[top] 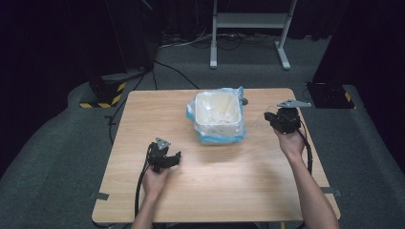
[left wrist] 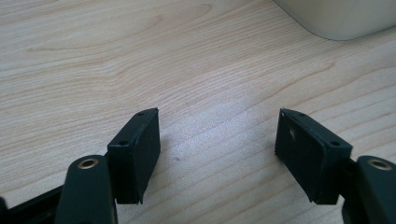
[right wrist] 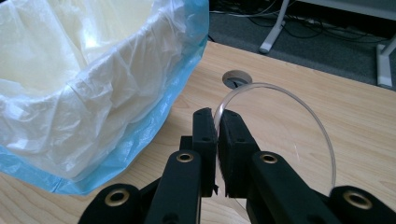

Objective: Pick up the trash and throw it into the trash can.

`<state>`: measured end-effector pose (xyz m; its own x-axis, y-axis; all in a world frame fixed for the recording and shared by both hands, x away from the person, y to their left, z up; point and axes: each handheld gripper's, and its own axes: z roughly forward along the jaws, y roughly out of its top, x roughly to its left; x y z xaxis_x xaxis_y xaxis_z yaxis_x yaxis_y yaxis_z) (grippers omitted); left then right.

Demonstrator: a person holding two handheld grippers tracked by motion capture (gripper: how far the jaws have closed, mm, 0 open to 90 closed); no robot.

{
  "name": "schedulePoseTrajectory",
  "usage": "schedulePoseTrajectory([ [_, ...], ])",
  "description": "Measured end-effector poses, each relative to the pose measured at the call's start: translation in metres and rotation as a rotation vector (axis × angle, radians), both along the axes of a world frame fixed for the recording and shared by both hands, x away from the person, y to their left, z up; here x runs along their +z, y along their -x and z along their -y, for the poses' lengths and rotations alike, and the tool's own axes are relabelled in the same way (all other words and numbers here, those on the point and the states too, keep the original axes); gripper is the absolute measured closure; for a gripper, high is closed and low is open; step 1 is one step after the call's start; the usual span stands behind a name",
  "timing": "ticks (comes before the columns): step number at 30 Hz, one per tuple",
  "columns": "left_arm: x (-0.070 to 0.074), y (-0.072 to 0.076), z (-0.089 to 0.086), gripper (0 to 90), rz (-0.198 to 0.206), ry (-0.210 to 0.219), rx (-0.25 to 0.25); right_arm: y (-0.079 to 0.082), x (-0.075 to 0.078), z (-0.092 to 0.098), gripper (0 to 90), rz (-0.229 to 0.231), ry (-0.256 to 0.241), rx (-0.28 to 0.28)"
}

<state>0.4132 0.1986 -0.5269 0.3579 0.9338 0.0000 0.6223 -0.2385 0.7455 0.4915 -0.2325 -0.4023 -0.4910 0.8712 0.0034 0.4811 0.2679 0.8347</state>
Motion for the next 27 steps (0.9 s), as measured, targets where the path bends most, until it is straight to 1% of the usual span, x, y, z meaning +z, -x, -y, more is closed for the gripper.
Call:
schedulePoseTrajectory([
  [8, 0.000, 0.000, 0.000, 30.7, 0.000, 0.000, 0.000, 0.004, 0.009, 0.001, 85.5, 0.011, -0.031, 0.013],
  [12, 0.000, 0.000, 0.000, 30.7, 0.000, 0.000, 0.000, 0.005, 0.011, 0.000, 85.6, 0.008, -0.026, 0.019],
  [16, 0.000, 0.000, 0.000, 30.7, 0.000, 0.000, 0.000, 0.005, 0.014, -0.001, 85.6, 0.014, -0.021, 0.027],
  [21, 0.000, 0.000, 0.000, 30.8, 0.000, 0.000, 0.000, 0.008, 0.019, -0.003, 85.5, 0.024, -0.028, 0.040],
  [24, 0.000, 0.000, 0.000, 30.7, 0.000, 0.000, 0.000, 0.010, 0.022, -0.002, 85.4, 0.028, -0.046, 0.046],
  [27, 0.000, 0.000, 0.000, 30.8, 0.000, 0.000, 0.000, 0.012, 0.025, -0.002, 85.4, 0.031, -0.043, 0.052],
])
